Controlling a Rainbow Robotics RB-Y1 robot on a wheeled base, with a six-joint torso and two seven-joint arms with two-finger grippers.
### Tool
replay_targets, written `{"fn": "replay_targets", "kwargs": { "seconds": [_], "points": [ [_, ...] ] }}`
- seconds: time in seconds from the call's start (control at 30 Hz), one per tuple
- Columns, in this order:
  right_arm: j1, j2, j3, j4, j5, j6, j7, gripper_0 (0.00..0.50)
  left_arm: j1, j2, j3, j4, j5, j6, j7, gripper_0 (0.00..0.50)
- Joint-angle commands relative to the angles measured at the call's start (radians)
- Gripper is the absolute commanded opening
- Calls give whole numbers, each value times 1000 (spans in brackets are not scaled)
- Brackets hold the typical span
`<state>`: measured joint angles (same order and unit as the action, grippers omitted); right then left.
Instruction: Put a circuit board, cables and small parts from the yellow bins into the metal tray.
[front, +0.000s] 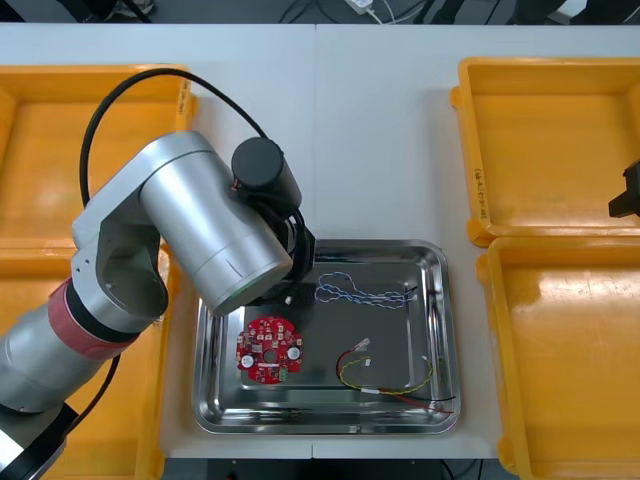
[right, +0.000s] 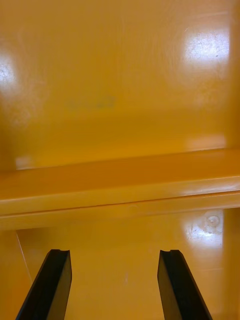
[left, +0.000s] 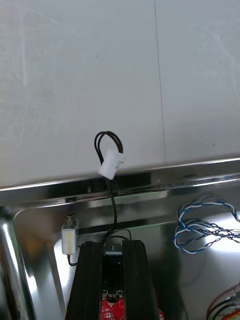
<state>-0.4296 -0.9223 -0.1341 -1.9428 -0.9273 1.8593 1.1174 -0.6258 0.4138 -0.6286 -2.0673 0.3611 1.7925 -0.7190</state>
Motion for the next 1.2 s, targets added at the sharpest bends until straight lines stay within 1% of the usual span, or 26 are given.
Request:
{"fn": "replay_targets", "kwargs": {
  "seconds": [0.03, 0.2, 0.47, 0.77, 1.03, 1.2],
  "points": [
    [6, -47, -33, -5, -4, -9, 28, 500, 26, -29, -33, -28, -14, -25, -8, 1],
    [9, -46, -35, -5, -4, -8, 32, 500, 38, -29, -57, -10, -28, -50, 4, 2],
    [17, -47, -33, -5, -7, -12, 36, 500, 55, -27, -59, 24, -44, -84, 1, 2],
    [17, -47, -33, -5, -16, -11, 47, 500, 72, -16, -60, 24, -47, -85, -8, 3],
    [17, -47, -35, -5, -27, -12, 74, 500, 97, 2, -76, 26, -65, -119, -13, 2],
    [17, -46, -35, -5, -24, -12, 87, 500, 100, 3, -76, 24, -68, -122, -14, 3]
  ]
}}
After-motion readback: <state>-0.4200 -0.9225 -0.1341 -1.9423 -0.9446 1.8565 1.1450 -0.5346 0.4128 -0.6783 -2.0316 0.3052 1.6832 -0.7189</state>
